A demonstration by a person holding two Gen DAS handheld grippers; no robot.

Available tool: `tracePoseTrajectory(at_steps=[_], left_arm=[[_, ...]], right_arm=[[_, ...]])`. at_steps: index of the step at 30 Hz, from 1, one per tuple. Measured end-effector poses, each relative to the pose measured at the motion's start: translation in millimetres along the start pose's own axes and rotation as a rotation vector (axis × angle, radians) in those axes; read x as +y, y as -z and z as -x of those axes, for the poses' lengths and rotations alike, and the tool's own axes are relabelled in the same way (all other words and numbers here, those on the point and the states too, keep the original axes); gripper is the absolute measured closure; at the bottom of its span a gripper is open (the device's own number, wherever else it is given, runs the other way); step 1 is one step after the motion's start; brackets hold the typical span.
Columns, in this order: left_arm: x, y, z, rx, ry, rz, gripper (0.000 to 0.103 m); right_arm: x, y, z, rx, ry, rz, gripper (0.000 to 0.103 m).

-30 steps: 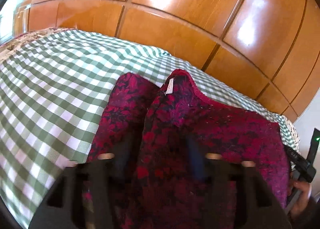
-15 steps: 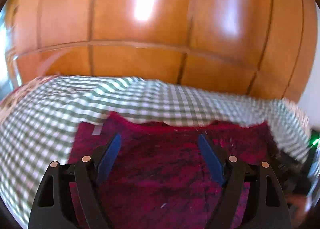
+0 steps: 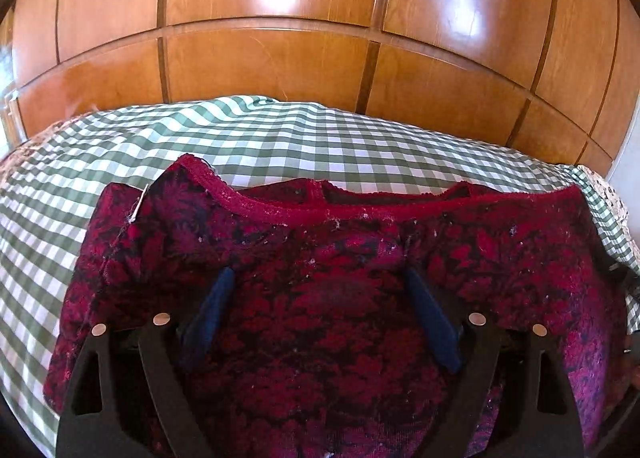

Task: Fold small clothes

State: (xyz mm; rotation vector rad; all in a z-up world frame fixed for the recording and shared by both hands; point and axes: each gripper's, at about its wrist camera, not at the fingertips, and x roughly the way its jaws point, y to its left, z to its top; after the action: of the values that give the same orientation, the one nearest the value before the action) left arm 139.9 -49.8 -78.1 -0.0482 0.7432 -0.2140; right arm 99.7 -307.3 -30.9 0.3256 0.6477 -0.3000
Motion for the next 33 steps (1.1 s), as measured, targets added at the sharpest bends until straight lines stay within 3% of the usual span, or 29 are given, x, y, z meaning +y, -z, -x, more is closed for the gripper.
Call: tracePoseTrajectory(at_steps=[2,4,6,9,12,18,23,27,33], left_arm=[[-1.7,1.9,4.3,-0.01,-0.017,-0.004,0.014],[-2.2,3.7,9.8,-0.015,-0.028,-0.002,0.013],[-2.3,4.3,12.5,-0.017,-0.039,0.0,0.012],[-3.4,6.6,14.4,-0.016,-0.047,-0.005,0.011],[-1.6,8.2,14.2,-0.014,-0.035,-0.002,0.01],[-0.6,8.4,7.8,-0.002,-0.026,0.001,0.007],[0.8,8.9,14.7,-0.019,-0.017,0.01,0.006],[6.8,10.6,29.4,0.003,-0.004,0.018,0.004],[35.0,17.6,64.7,0.001,0.019,0.074,0.004]], right_arm=[[18.1,-3.2,24.0,-0.07,-0.063,0.062,0.018],[41.7,-4.3,29.1,-0.06,-0.148,0.159,0.024],[53.5,-2.6,23.0,-0.035,-0.202,0.195,0.05],[57.6,3.6,-2.8,0.041,-0.203,0.226,0.06],[45.0,9.6,-17.6,0.068,-0.156,0.209,0.058],[42.9,21.9,-22.7,0.031,-0.141,0.246,0.057],[36.6,17.1,-21.7,0.03,-0.195,0.212,0.055],[34.2,15.5,-4.0,0.026,-0.233,0.166,0.045],[30.0,17.3,31.5,0.018,-0.262,0.078,0.046]])
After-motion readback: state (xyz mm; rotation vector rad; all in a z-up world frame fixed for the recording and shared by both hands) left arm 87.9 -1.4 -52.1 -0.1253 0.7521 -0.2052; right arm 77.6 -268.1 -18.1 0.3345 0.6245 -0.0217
